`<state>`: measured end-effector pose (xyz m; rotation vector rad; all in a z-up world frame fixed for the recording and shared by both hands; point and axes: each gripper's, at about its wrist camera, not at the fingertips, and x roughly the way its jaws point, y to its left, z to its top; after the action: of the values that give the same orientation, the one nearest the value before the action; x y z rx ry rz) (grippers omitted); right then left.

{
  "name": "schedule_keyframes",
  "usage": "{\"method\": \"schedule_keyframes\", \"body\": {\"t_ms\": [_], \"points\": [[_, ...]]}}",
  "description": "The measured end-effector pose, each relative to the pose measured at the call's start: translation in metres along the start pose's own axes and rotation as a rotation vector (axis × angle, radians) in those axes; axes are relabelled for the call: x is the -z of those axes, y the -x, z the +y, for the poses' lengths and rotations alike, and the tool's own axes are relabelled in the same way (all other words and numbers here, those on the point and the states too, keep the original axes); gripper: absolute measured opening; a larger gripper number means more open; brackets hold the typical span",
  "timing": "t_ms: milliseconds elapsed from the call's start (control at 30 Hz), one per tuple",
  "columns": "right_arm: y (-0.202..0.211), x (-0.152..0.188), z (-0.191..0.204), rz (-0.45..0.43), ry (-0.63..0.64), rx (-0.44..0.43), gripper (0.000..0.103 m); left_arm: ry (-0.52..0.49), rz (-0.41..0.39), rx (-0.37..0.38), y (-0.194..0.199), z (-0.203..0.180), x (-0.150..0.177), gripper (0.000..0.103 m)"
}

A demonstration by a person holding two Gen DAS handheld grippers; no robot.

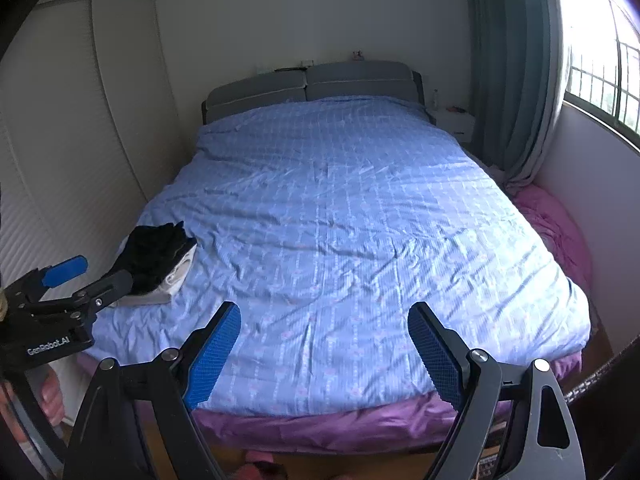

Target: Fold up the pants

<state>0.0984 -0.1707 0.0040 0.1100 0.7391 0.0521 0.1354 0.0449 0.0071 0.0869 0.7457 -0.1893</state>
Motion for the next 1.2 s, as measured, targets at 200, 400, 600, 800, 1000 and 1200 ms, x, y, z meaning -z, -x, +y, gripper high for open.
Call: {"method": "schedule_keyframes", "body": {"t_ms": [200,400,600,800,1000,1200], "points": [[0.005,0.002,-0.015,0.0,-0.004,-0.009,0.087,-0.012,-0.004,-0.011,0.006,-0.016,0.0,0.098],[0.01,0.003,-0.024,-0.012,-0.011,-0.021,0.087,-0.015,-0.01,-0.023,0.012,-0.023,0.002,0.098],[0.016,0.002,-0.028,-0.022,-0.009,-0.028,0.087,-0.016,-0.02,-0.023,0.016,-0.026,0.001,0.098],[0.021,0.002,-0.027,-0.029,-0.004,-0.027,0.087,-0.01,-0.028,-0.016,0.02,-0.026,0.0,0.098],[0.021,0.002,-0.026,-0.029,-0.004,-0.027,0.087,-0.003,-0.035,-0.008,0.021,-0.025,0.0,0.098],[0.021,0.003,-0.026,-0.027,-0.006,-0.026,0.087,-0.01,-0.039,-0.019,0.023,-0.025,0.001,0.1]]}}
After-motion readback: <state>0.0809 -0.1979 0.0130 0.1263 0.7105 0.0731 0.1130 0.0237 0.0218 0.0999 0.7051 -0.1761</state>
